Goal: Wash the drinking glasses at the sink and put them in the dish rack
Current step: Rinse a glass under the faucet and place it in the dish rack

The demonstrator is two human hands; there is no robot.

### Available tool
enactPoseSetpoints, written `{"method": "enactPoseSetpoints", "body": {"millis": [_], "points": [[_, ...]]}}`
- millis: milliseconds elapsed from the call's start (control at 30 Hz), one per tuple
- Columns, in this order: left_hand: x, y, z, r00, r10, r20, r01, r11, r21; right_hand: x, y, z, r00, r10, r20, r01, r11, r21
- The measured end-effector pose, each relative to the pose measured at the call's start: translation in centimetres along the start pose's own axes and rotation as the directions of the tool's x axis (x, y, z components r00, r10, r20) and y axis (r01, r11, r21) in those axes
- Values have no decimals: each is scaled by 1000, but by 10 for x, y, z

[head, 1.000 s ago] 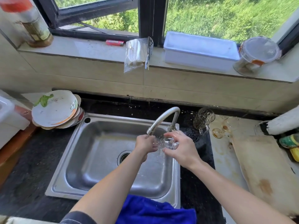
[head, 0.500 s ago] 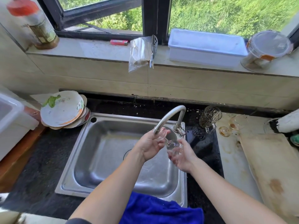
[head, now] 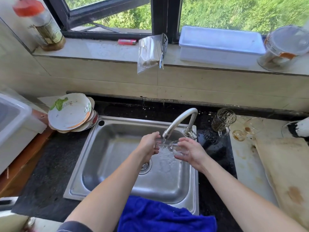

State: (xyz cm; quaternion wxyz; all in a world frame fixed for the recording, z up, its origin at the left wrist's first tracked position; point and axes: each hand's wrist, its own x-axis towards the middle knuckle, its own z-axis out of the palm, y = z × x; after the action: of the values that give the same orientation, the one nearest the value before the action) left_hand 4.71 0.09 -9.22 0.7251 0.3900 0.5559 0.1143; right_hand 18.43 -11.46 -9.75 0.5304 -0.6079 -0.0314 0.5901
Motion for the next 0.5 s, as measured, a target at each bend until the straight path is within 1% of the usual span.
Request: {"method": "enactPoseSetpoints", "body": {"millis": [33, 67, 100, 133, 167, 200, 233, 267, 300, 333, 367, 433, 500], "points": [[0, -1, 0, 1000, -2, -7, 2, 1000, -10, -1, -6, 0, 998, -39, 42, 46, 980, -191], [1, -2, 0, 1000, 10, -13, -11, 1000, -13, -2, -11, 0, 993, -56, 100, 91, 912, -399], [1, -2, -1, 999, 35, -10, -35, 999, -2, -3, -15, 1, 986, -53, 156, 135, 801, -584], [-1, -2, -3, 998, 70, 3, -70, 997, 25, -2, -18, 3, 980, -35, 196, 170, 659, -733], [-3, -1, -3, 994, 105, 27, -106, 993, 60, -2, -21, 8, 974, -14, 225, 202, 496, -844], [-5, 0, -4, 990, 133, 55, -138, 986, 98, -2, -21, 14, 970, -4, 242, 230, 318, -920], [-7, 1, -6, 985, 153, 81, -163, 978, 129, -1, -19, 21, 967, -9, 253, 251, 157, -955], [-8, 3, -8, 981, 165, 99, -178, 973, 145, 0, -16, 27, 965, -29, 261, 263, 74, -962], [-8, 6, -11, 980, 170, 100, -183, 972, 146, 2, -12, 32, 964, -49, 262, 265, 86, -960], [-7, 8, -16, 983, 167, 78, -177, 975, 132, 6, -7, 36, 966, -65, 249, 256, 151, -955], [-6, 9, -22, 987, 157, 30, -160, 981, 106, 10, -2, 39, 972, -83, 220, 234, 224, -946], [-2, 9, -38, 982, 150, -114, -140, 986, 94, 21, 4, 45, 983, -126, 131, 168, 347, -923], [2, 3, -53, 962, 154, -225, -127, 983, 133, 32, 9, 51, 984, -156, 86, 144, 416, -898]]}}
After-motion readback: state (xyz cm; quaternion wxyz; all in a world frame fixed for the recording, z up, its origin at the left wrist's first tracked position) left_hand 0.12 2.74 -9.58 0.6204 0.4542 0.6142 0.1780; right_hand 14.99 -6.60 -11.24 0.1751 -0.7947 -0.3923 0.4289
